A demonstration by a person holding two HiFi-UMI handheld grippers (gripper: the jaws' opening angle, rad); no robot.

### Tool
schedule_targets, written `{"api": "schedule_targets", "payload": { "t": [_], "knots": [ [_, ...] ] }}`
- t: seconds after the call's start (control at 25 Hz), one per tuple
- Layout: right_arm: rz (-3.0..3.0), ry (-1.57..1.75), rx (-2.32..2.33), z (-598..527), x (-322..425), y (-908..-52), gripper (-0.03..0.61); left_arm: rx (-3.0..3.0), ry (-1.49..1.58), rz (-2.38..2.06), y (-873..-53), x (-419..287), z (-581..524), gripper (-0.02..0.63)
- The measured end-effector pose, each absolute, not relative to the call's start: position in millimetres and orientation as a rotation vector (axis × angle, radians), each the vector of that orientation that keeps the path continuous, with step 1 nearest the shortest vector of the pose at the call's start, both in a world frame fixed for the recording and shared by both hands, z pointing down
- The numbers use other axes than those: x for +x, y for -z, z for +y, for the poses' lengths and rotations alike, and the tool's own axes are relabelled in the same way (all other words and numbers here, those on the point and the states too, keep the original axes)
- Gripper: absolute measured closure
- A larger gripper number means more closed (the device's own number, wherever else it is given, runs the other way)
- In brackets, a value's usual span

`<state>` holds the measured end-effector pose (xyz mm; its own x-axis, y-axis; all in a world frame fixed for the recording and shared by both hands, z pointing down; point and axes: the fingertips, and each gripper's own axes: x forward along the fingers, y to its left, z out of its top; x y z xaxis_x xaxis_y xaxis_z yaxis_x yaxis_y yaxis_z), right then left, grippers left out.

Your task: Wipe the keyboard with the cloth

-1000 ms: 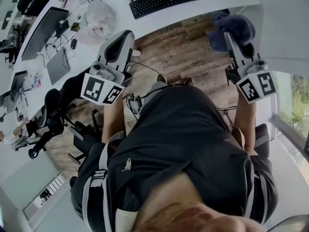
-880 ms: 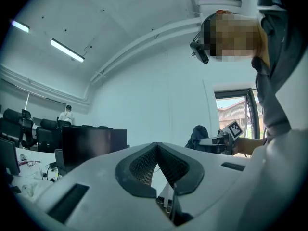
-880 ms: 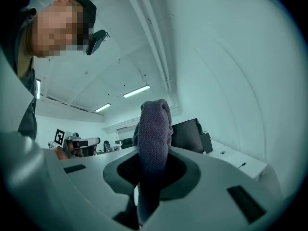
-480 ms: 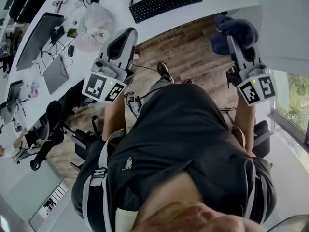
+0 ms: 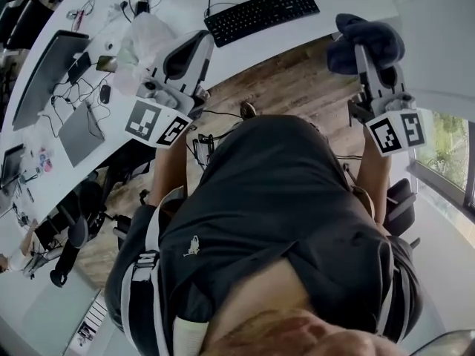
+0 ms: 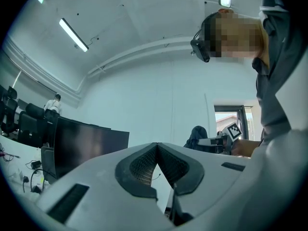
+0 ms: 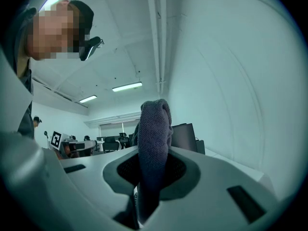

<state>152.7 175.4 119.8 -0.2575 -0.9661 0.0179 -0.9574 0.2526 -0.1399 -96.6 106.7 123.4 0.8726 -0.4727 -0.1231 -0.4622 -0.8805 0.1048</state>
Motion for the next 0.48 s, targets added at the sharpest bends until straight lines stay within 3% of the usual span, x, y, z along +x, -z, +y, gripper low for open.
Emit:
{"api": "schedule_targets", "payload": {
  "t": [0.48],
  "knots": [
    [2.521, 0.228, -1.833, 107.9, 134.9, -147.0, 0.517, 2.87, 0.181, -0.727, -159.1, -114.6, 66.6, 0.609]
  ]
}}
